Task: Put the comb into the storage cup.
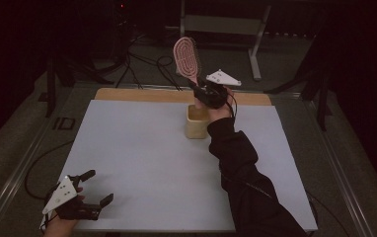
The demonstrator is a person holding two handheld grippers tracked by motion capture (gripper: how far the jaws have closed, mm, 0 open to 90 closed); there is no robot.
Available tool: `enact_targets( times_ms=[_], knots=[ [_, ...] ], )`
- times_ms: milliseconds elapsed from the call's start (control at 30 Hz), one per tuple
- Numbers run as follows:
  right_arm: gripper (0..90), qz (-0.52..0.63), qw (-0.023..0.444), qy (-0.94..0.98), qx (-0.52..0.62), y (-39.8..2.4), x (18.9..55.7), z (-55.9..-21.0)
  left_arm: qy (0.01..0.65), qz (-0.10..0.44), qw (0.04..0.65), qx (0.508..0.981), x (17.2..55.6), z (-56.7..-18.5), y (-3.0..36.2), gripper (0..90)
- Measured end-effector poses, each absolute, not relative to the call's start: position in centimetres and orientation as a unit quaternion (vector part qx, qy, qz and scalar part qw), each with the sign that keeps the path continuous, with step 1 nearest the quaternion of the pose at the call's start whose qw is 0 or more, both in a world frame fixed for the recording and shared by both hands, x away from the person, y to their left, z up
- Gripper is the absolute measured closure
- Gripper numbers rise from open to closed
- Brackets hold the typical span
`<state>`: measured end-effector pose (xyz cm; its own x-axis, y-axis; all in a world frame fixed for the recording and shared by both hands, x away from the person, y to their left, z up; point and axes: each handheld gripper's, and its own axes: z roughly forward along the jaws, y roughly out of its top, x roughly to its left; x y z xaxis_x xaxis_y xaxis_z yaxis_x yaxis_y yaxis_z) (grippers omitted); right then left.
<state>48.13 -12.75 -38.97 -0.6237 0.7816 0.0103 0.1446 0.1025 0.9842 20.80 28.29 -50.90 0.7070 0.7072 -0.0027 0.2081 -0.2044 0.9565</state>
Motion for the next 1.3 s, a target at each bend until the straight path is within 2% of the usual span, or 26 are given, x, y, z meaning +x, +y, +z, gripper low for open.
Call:
enact_targets(
  times_ms=[833, 1167, 1300],
  knots=[
    [70.0, 0.577, 0.243, 0.704, 0.335, -13.7, 48.0, -43.8, 0.307, 0.226, 0.548, 0.744, 20.9, -51.0, 28.2, 0.0],
    [69.9, 0.589, 0.209, 0.715, 0.314, -14.4, 47.7, -45.0, 0.307, 0.226, 0.547, 0.745, 20.9, -51.0, 28.2, 0.0],
    [70.0, 0.589, 0.215, 0.719, 0.298, -14.6, 47.5, -45.5, 0.307, 0.227, 0.547, 0.745, 20.9, -51.0, 28.2, 0.0]
  ],
)
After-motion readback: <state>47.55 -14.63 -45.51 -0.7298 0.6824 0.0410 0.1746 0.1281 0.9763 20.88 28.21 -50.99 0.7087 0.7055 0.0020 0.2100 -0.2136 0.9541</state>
